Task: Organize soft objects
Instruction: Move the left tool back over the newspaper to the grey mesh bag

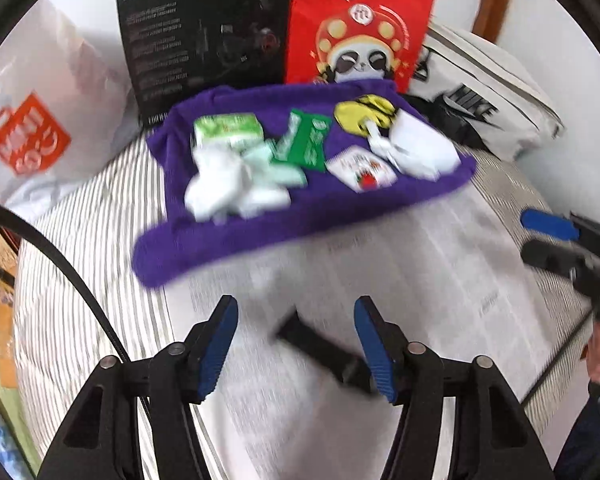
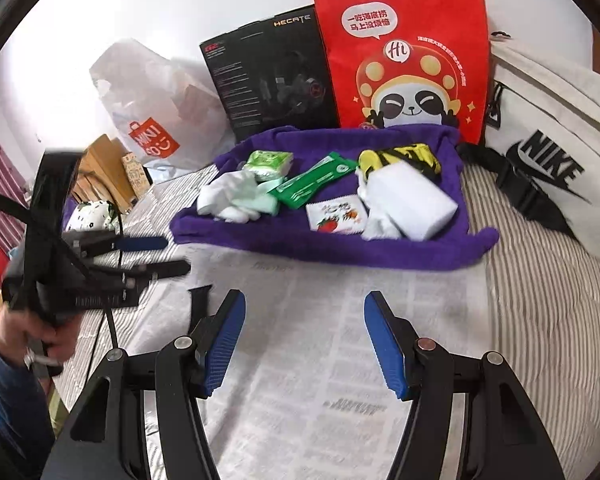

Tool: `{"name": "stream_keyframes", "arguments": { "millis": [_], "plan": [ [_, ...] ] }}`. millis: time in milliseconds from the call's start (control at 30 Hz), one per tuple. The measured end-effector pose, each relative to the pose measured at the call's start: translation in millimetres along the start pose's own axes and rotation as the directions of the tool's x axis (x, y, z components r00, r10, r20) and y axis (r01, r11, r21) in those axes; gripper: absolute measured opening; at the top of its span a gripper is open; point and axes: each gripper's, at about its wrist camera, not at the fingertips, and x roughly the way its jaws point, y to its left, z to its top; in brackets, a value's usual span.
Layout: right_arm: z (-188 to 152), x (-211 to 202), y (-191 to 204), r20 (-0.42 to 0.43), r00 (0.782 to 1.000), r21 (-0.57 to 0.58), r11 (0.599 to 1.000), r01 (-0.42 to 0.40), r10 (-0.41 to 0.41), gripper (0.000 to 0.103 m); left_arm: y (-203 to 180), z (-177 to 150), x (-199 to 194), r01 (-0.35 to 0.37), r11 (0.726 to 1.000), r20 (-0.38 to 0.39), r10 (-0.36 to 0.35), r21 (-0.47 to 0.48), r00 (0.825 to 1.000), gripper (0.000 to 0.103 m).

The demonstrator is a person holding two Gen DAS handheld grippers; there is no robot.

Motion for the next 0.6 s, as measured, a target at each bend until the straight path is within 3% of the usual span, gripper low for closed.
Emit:
{"name": "stream_keyframes", "arguments": {
  "millis": [167, 300, 433, 600],
  "plan": [
    [-24, -12, 4, 0.014, 1.0, 0.034, 0.999, 0.005, -0.005, 0.062, -8, -42, -9, 0.046, 0.998, 0.023, -0.047, 0.037, 0.999, 0.069],
    [-38, -21, -3, 0.01, 1.0, 0.056, 0.998, 0.013, -0.013, 0.062, -15, -64, -13, 0.171, 0.981, 0.04, -0.175, 0.09, 0.984, 0.083],
    [-48, -34, -12, 0.028, 0.999, 0.063, 0.997, 0.037, -0.039, 0.062, -27, -76, -12, 0.124, 0.977, 0.04, -0.133, 0.172, 0.99, 0.083],
    [-53, -41, -22, 0.034, 0.998, 0.087, 0.995, 0.051, -0.054, 0.062, -40, -88, -9, 0.115, 0.954, 0.019, -0.125, 0.277, 0.992, 0.085]
  ]
}}
